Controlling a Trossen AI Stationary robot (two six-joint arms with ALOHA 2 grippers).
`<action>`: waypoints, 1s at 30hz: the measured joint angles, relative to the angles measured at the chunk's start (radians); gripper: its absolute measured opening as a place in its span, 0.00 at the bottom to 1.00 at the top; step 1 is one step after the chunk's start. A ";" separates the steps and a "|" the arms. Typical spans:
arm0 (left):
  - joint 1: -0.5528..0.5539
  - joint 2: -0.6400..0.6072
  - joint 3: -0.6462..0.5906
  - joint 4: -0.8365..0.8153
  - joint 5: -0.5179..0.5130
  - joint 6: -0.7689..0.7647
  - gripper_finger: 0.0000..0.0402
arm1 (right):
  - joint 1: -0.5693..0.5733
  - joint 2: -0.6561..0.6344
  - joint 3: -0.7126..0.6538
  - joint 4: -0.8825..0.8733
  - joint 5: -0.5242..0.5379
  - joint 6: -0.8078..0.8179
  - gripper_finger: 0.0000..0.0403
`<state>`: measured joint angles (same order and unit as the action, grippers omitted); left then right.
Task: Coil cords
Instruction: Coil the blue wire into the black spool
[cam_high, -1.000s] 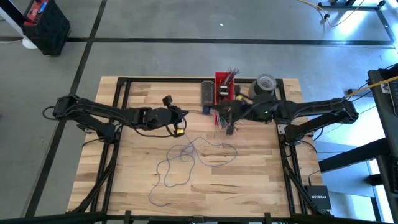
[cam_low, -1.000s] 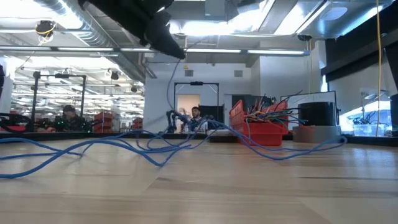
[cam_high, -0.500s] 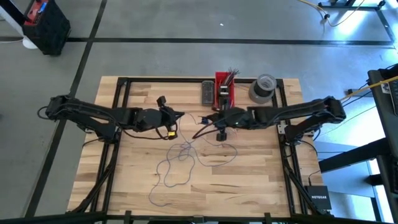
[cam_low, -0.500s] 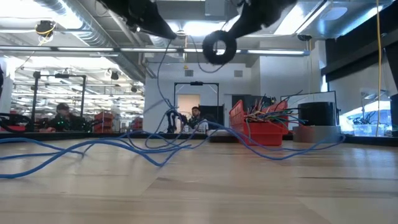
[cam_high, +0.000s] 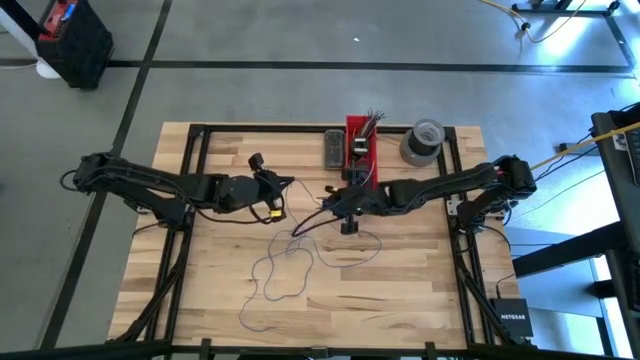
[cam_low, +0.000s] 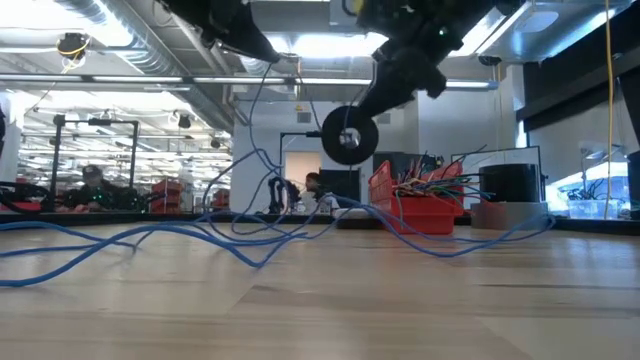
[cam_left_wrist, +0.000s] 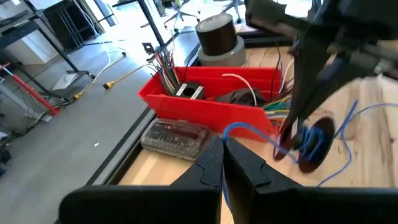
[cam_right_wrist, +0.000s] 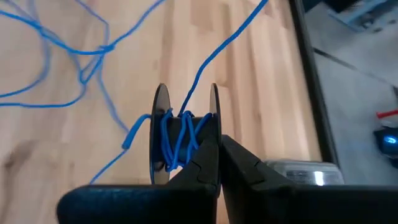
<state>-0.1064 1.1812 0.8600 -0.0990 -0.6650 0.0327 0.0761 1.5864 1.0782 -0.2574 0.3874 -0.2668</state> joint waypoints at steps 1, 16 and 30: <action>-0.003 0.000 0.000 0.017 0.004 -0.005 0.00 | 0.000 0.009 0.000 0.014 0.022 0.000 0.02; -0.053 0.078 0.001 0.250 0.138 -0.017 0.00 | -0.069 0.114 -0.001 0.530 0.084 0.118 0.02; -0.053 0.108 0.002 0.271 0.171 0.011 0.00 | -0.090 0.109 0.000 0.616 -0.067 0.179 0.02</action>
<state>-0.1597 1.2891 0.8619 0.1721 -0.4945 0.0438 -0.0135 1.6955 1.0778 0.3585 0.3202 -0.0877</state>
